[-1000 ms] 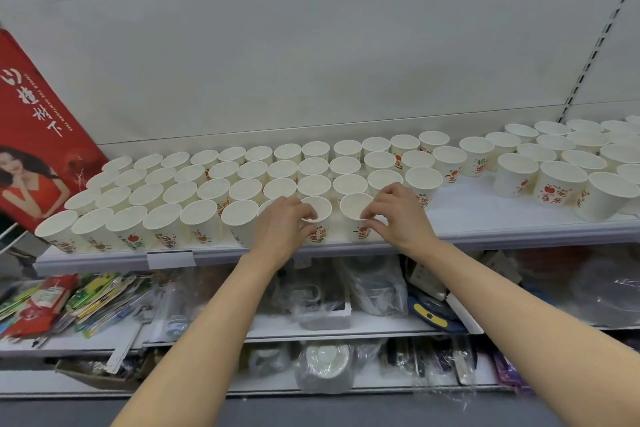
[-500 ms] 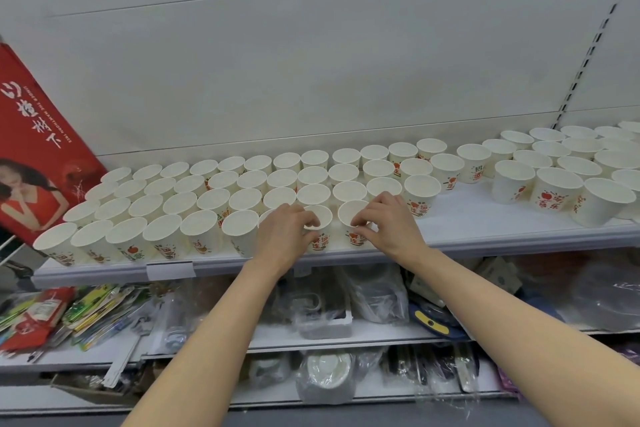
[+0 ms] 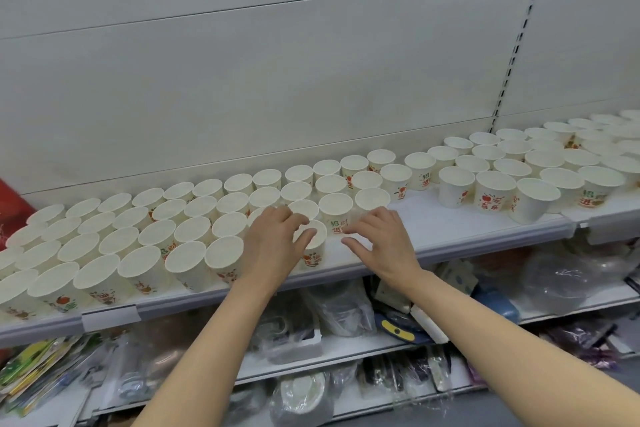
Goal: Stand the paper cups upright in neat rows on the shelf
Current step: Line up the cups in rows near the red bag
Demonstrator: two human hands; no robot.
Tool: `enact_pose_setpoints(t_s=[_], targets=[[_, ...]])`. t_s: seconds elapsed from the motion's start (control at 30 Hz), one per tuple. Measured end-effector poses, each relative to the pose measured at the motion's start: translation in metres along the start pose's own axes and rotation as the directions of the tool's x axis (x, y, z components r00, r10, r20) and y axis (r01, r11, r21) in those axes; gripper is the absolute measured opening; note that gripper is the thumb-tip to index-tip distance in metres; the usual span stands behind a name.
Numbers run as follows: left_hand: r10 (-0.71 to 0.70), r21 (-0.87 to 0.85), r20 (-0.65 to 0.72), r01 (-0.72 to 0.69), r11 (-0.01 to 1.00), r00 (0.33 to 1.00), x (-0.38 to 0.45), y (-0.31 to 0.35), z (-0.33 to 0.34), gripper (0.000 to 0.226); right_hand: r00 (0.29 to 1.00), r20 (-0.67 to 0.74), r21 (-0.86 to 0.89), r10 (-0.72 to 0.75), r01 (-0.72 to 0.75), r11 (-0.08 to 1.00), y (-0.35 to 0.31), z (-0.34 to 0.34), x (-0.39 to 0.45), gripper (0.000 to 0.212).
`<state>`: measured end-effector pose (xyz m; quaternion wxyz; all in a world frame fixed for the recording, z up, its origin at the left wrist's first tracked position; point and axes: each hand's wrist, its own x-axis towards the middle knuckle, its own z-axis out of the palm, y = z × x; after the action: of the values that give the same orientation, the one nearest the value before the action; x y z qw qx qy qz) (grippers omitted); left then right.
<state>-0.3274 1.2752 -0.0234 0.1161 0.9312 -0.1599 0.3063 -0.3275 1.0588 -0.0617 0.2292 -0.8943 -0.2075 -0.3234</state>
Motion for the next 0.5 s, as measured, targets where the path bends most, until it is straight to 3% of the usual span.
enact_pose_setpoints(t_s=[0.13, 0.27, 0.4, 0.5], targets=[[0.027, -0.005, 0.076, -0.027, 1.0, 0.997, 0.028, 0.044, 0.023, 0.016, 0.999, -0.034, -0.042, 0.021, -0.022, 0.999, 0.045, -0.023, -0.012, 0.022], [0.059, 0.006, 0.214, -0.062, 0.998, 0.975, 0.056, 0.088, 0.052, 0.031, 0.995, -0.073, -0.119, 0.074, -0.082, 0.989, 0.106, -0.054, -0.025, 0.023], [-0.018, 0.113, 0.303, -0.017, 0.993, 0.953, 0.074, 0.107, 0.074, 0.031, 0.987, -0.113, -0.162, 0.119, -0.136, 0.977, 0.164, -0.087, -0.037, 0.017], [-0.083, 0.144, 0.289, 0.043, 0.989, 0.954, 0.078, 0.111, 0.083, 0.031, 0.987, -0.121, -0.185, 0.107, -0.128, 0.974, 0.196, -0.106, -0.042, 0.008]])
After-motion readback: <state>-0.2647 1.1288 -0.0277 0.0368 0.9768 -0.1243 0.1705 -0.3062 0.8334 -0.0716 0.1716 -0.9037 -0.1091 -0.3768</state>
